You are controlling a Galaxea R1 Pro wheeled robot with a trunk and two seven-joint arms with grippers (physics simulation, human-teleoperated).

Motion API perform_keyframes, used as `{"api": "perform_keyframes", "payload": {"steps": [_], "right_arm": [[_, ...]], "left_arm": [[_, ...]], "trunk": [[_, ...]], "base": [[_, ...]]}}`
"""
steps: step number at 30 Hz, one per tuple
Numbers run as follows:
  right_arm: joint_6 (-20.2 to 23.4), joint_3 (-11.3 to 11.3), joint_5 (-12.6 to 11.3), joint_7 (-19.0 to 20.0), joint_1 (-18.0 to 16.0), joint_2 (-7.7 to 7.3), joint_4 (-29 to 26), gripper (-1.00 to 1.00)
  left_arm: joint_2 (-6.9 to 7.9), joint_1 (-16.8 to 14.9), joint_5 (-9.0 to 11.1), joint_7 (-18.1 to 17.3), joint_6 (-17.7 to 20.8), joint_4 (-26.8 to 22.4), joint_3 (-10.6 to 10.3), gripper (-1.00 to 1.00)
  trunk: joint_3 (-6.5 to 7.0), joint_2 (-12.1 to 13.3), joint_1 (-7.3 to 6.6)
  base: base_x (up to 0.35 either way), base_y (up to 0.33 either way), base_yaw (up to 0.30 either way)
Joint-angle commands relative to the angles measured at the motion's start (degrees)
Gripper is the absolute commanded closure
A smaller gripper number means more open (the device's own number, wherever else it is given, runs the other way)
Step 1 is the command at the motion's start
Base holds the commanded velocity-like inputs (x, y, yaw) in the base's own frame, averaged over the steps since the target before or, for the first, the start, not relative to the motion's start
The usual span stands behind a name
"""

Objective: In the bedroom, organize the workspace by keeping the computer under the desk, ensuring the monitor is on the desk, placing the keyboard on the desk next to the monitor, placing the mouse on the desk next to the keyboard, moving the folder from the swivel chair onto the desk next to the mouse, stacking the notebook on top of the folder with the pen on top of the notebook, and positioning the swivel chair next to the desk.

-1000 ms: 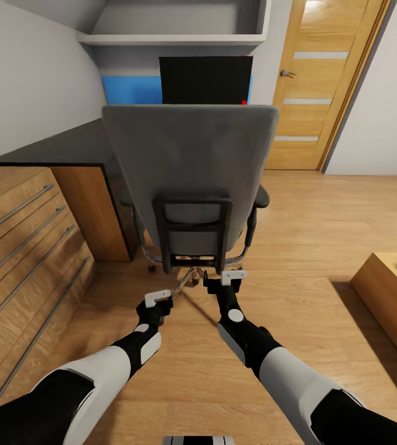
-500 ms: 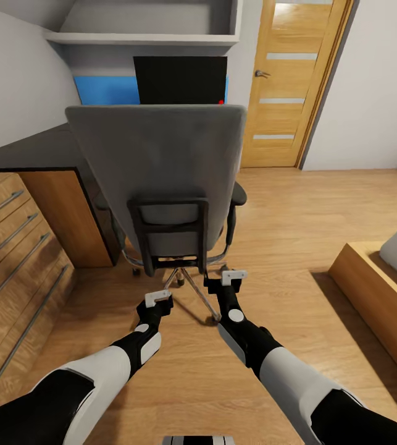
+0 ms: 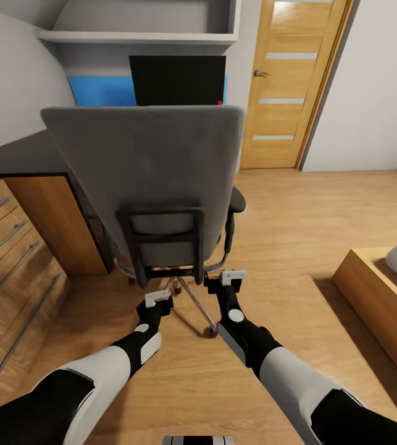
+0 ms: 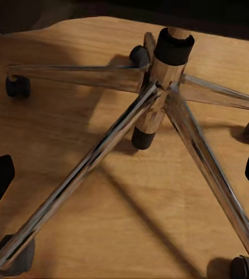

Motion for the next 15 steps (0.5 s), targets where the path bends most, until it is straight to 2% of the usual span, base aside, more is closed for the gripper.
{"api": "perform_keyframes", "payload": {"steps": [1, 15], "right_arm": [[-0.3, 0.5, -0.6, -0.3, -0.1, -0.04, 0.0, -1.0], [-0.3, 0.5, -0.6, -0.3, -0.1, -0.04, 0.0, -1.0]], "left_arm": [[-0.01, 0.0, 0.3, 0.3, -0.2, 0.0, -0.5, -1.0], [-0.01, 0.0, 0.3, 0.3, -0.2, 0.0, -0.5, -1.0]], "trunk": [[-0.05, 0.0, 0.02], [-0.05, 0.0, 0.02]], "base": [[0.311, 0.0, -0.001], [0.32, 0.0, 0.0]]}}
